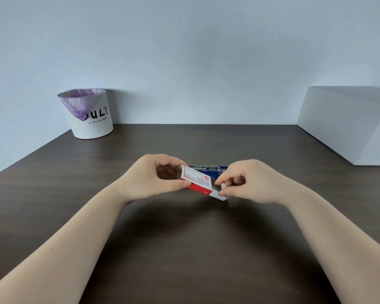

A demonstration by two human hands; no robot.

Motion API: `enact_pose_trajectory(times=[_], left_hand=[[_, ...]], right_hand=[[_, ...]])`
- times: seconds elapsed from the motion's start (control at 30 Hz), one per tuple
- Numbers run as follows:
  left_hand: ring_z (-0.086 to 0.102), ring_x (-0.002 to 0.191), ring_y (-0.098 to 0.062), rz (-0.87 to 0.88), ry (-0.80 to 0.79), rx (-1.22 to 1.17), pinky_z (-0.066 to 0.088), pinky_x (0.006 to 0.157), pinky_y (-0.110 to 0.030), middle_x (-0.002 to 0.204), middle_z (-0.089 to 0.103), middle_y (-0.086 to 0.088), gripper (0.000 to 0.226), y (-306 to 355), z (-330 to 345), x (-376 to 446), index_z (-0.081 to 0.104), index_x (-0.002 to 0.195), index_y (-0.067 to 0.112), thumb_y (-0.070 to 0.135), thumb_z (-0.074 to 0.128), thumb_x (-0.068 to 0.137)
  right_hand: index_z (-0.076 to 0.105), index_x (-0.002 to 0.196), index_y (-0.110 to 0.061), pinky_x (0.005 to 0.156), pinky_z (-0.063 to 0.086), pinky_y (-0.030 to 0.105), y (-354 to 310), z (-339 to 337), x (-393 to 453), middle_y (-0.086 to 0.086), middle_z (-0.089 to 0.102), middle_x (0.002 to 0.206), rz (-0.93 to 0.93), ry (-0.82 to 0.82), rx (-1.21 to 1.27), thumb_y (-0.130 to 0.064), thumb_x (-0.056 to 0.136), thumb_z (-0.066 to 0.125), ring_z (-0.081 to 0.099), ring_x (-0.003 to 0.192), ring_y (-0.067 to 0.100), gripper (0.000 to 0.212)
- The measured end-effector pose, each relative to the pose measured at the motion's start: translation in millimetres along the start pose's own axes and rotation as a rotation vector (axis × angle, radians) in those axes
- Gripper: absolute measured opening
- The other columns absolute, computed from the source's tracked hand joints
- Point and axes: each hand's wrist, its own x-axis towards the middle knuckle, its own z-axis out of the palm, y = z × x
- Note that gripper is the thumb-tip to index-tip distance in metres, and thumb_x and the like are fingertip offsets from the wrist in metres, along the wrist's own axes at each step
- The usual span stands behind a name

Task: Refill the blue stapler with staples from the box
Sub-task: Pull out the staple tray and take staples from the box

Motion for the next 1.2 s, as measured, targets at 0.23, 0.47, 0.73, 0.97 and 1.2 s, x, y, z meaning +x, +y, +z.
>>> enact_pose_trajectory(times=[0.23,0.47,0.73,0.97,1.2], left_hand=[[0.072,0.090,-0.020,-0.027,-0.039,0.006,0.058,0.085,-0.029,0.096,0.077,0.000,0.032,-3,0,1,0.072,0.098,0.020,0.018,0.080,0.067],[0.072,0.088,-0.016,-0.029,-0.068,-0.007,0.057,0.083,-0.024,0.096,0.076,0.005,0.033,-6,1,1,0.071,0.093,0.030,0.028,0.079,0.061],[0.072,0.090,-0.017,-0.076,-0.068,0.044,0.056,0.089,-0.033,0.096,0.077,0.001,0.036,-17,-1,5,0.071,0.099,0.020,0.014,0.082,0.066],[0.071,0.085,-0.013,-0.068,-0.052,0.184,0.058,0.082,-0.031,0.094,0.073,0.003,0.034,-18,-4,6,0.073,0.095,0.022,0.022,0.085,0.063],[0.061,0.066,0.002,-0.071,-0.106,0.292,0.051,0.068,-0.020,0.084,0.067,0.012,0.031,-16,-3,6,0.072,0.088,0.034,0.033,0.084,0.061]], right_hand=[[0.075,0.097,-0.023,0.059,0.039,0.005,-1,1,0,-0.020,0.058,0.070,0.021,0.003,-0.032,-0.026,0.083,0.067,0.054,0.066,-0.011,0.016],[0.074,0.092,-0.019,0.056,0.038,0.007,-5,1,4,-0.013,0.049,0.060,0.026,-0.100,-0.140,-0.022,0.081,0.067,0.048,0.056,0.001,0.014],[0.068,0.080,-0.020,0.052,0.041,0.005,2,8,8,-0.012,0.057,0.066,0.107,0.064,0.080,-0.023,0.077,0.071,0.051,0.053,-0.004,0.006],[0.061,0.087,-0.010,0.052,0.058,0.023,8,-6,3,0.003,0.070,0.072,0.251,0.082,0.225,-0.016,0.084,0.065,0.068,0.053,0.008,0.008],[0.059,0.089,-0.005,0.069,0.062,0.032,3,-2,1,0.017,0.074,0.087,0.280,0.071,0.495,-0.006,0.086,0.062,0.075,0.077,0.022,0.005]])
